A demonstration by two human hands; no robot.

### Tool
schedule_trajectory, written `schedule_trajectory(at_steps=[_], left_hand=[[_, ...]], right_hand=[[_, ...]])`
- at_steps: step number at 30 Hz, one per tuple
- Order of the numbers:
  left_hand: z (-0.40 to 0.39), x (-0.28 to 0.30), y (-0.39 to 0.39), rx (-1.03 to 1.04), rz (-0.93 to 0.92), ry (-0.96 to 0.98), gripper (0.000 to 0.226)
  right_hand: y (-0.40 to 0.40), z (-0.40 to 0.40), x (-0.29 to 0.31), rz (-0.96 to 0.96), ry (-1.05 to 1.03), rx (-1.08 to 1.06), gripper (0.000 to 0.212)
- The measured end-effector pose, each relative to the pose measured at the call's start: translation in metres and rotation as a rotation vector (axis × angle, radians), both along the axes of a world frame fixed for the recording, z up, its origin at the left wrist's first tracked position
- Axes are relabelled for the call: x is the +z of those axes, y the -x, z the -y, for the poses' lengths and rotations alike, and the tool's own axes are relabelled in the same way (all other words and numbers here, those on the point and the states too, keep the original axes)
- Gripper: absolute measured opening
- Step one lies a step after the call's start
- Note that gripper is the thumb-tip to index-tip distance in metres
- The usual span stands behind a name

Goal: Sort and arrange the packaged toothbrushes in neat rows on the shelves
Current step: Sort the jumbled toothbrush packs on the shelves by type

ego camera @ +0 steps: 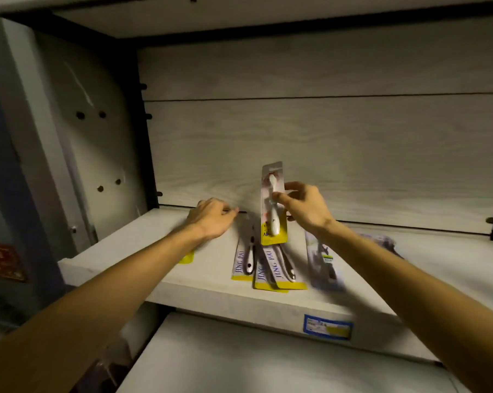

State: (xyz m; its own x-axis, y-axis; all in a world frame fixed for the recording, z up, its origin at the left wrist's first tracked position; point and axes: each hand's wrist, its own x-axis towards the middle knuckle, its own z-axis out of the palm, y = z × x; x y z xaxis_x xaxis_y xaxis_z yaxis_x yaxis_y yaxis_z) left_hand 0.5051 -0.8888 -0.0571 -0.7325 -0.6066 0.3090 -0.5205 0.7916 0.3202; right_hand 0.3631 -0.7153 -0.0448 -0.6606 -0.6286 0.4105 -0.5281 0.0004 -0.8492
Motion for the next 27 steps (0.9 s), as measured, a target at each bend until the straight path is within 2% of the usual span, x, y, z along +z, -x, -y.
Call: schedule_trajectory(at_steps=[5, 9, 13, 18, 22, 27], left_hand=[[0.058, -0.008, -0.039, 0.036, 0.03, -0.068, 0.038], [0.083, -0.029, -0.066, -0.078, 0.053, -0.209, 0.032], [0.087, -0.041, -0.08, -0.146, 0.098, -0.138, 0.041], [0.092, -0.043, -0.083, -0.184, 0.077, -0.077, 0.043], [0.093, -0.051, -0.086, -0.171, 0.024, -0.12, 0.048], [0.087, -0.048, -0.093, -0.175, 0.003, -0.159, 0.051]], right_hand=[[-0.033, 0.052, 0.004, 0.088, -0.098, 0.02, 0.01], [-0.057, 0.087, -0.011, 0.016, -0.305, 0.017, 0.023], [-0.077, 0.116, -0.024, -0.046, -0.505, -0.054, 0.029], [-0.096, 0.132, -0.023, -0.104, -0.583, -0.118, 0.034], [-0.102, 0.135, -0.023, -0.077, -0.682, -0.153, 0.03], [-0.118, 0.129, -0.029, -0.397, -0.828, -0.245, 0.044]])
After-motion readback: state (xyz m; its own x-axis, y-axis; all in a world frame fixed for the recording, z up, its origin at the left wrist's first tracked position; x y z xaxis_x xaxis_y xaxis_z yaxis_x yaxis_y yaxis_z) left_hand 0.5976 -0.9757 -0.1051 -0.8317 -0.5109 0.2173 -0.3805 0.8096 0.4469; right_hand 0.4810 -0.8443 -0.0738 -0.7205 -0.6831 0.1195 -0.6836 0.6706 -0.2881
